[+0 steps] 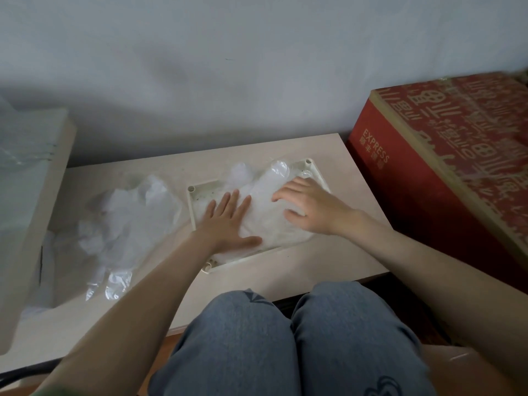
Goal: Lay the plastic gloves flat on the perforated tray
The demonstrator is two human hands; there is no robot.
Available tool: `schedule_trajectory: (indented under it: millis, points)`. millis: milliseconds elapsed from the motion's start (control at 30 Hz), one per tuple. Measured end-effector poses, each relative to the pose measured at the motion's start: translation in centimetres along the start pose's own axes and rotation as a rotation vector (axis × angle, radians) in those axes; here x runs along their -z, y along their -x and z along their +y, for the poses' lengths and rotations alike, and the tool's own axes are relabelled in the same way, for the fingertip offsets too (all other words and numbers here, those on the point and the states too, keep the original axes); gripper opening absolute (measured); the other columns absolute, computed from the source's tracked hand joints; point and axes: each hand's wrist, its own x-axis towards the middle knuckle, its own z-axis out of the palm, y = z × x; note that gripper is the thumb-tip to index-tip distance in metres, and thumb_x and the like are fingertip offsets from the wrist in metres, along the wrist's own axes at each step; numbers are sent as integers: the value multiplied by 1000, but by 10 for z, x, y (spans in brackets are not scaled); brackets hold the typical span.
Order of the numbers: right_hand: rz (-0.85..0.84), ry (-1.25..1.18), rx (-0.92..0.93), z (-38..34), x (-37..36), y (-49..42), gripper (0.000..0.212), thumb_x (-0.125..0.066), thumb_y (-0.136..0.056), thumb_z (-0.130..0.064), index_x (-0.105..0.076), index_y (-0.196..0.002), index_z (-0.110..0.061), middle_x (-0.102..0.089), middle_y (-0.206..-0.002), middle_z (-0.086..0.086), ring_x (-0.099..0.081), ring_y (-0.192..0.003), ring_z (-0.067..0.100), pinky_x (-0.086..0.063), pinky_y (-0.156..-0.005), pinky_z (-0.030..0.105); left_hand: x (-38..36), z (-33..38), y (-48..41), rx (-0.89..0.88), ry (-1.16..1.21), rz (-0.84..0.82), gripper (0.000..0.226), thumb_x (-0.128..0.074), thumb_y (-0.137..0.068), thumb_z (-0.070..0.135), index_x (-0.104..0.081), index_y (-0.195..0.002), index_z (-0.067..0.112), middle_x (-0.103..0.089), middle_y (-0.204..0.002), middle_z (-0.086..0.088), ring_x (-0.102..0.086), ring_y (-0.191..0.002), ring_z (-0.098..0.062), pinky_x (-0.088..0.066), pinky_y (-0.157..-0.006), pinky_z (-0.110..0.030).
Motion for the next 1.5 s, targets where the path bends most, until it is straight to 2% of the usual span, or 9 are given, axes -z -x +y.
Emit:
schedule_trajectory:
  millis: [133,233,400,733,833,933,1000,1267,1500]
  points:
    - [-375,122,-65,-19,-41,-6,59,-30,-102,-42,-13,-153,-19,-14,-160,0,-6,-147,17,-3,-116,32,-2,2,0,17,-25,16,100,-31,-83,79,24,-148,27,30,-155,-2,26,-143,-17,12,-118,-44]
    - [-513,165,-184,-7,-53,3,64,-22,-101,-49,10,-152,-25,13,-161,-5,17,-146,13,10,-117,34,-4,-1,0,33,-39,10,101,-31,-82,80,26,-147,26,31,-155,-2,27,-143,-17,13,-118,-43]
    - [-579,194,-287,11,-44,13,68,-19,-100,-53,16,-151,-25,21,-158,-5,23,-144,12,16,-116,35,-3,-3,1,15,-47,9,103,-30,-82,80,25,-148,25,32,-154,-3,28,-143,-17,13,-118,-43]
    - [-603,252,-409,17,-22,27,65,-17,-101,-51,16,-150,-26,22,-158,-5,23,-144,15,14,-117,43,1,-16,12,-18,-134,86,127,23,-40,95,26,-147,28,33,-153,-2,26,-143,-20,14,-117,-48]
    - [-482,152,-479,11,-15,19,71,-34,-97,-50,5,-153,-29,12,-161,-4,14,-147,16,6,-117,40,6,-17,22,13,-127,202,105,15,-63,87,20,-150,26,30,-153,-1,19,-146,-21,12,-117,-48]
    - [-223,119,-473,-3,-4,1,62,-47,-94,-39,-22,-149,-26,-18,-156,-3,-11,-144,19,-5,-112,34,7,-26,36,223,3,495,68,-25,-97,53,-12,-153,15,-6,-161,-10,-12,-146,-31,-7,-118,-44]
    - [-122,129,-399,-17,0,-13,54,-50,-92,-33,-34,-144,-23,-30,-148,-3,-23,-137,20,-11,-109,34,4,-42,46,416,91,609,53,-43,-97,28,-30,-144,8,-28,-151,-16,-31,-136,-35,-23,-112,-45]
    - [-103,59,-175,-59,-12,-45,54,-51,-91,-28,-36,-142,-21,-34,-143,-5,-29,-131,20,-12,-106,31,-3,-75,66,588,47,347,22,-38,-98,12,-51,-116,9,-59,-114,-9,-58,-104,-27,-45,-82,-34]
    - [-107,-73,-216,-70,-6,-62,50,-53,-91,-24,-40,-140,-21,-37,-141,-6,-27,-131,16,-13,-99,23,18,-79,79,720,542,691,16,-38,-97,12,-51,-88,9,-60,-86,-12,-54,-79,-31,-37,-65,-33]
